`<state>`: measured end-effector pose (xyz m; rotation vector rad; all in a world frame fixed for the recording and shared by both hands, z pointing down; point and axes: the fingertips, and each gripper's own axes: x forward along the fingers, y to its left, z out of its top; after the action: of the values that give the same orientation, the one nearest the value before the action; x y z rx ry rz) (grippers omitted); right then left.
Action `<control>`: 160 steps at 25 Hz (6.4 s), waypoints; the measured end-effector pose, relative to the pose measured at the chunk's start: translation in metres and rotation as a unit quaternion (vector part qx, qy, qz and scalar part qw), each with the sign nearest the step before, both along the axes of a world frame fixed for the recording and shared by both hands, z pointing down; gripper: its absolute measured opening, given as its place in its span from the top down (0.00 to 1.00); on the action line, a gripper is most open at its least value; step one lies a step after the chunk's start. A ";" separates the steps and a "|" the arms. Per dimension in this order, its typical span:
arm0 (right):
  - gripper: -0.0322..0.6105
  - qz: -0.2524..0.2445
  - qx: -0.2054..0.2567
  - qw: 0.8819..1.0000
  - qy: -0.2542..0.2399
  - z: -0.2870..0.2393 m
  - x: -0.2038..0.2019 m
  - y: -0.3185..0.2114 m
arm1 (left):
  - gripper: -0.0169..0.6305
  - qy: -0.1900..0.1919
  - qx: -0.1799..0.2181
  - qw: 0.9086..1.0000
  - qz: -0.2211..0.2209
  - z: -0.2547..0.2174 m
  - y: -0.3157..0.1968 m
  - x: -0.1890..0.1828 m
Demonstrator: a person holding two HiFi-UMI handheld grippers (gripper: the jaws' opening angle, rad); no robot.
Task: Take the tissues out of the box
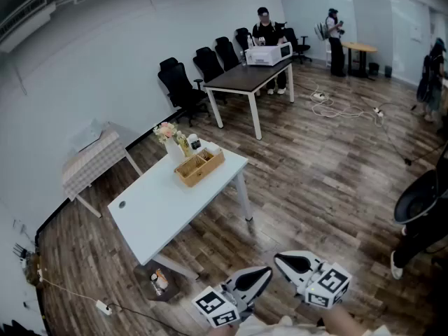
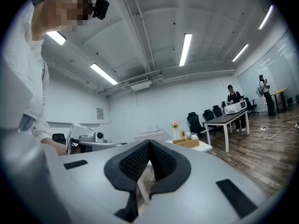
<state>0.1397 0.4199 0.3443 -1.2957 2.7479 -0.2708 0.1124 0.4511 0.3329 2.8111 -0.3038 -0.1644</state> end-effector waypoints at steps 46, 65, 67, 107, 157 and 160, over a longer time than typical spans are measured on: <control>0.89 -0.074 -0.065 0.995 -0.022 0.000 -0.068 -0.095 | 0.97 0.026 -0.032 0.998 -0.046 -0.002 -0.096 -0.054; 0.89 -0.119 -0.049 0.992 0.003 -0.010 -0.223 -0.219 | 0.97 0.040 -0.010 0.995 -0.094 -0.011 -0.222 -0.205; 0.89 -0.119 -0.052 0.992 0.005 -0.008 -0.229 -0.227 | 0.97 0.042 -0.013 0.995 -0.095 -0.010 -0.229 -0.212; 0.89 -0.200 -0.074 0.976 -0.048 -0.012 -0.107 -0.577 | 0.97 0.016 -0.025 0.996 -0.087 -0.007 -0.568 -0.073; 0.52 -0.070 -0.141 0.983 0.089 0.099 -0.105 -0.737 | 0.97 -0.004 -0.086 0.995 -0.056 0.036 -0.658 -0.116; 0.49 -0.058 -0.152 0.980 0.110 0.116 -0.102 -0.749 | 0.97 -0.006 -0.091 0.994 -0.056 0.039 -0.662 -0.117</control>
<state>0.0375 -0.3292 0.4599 -1.3015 3.0700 -0.6148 -0.0048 -0.2105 0.3715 2.6163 -0.4551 -0.1369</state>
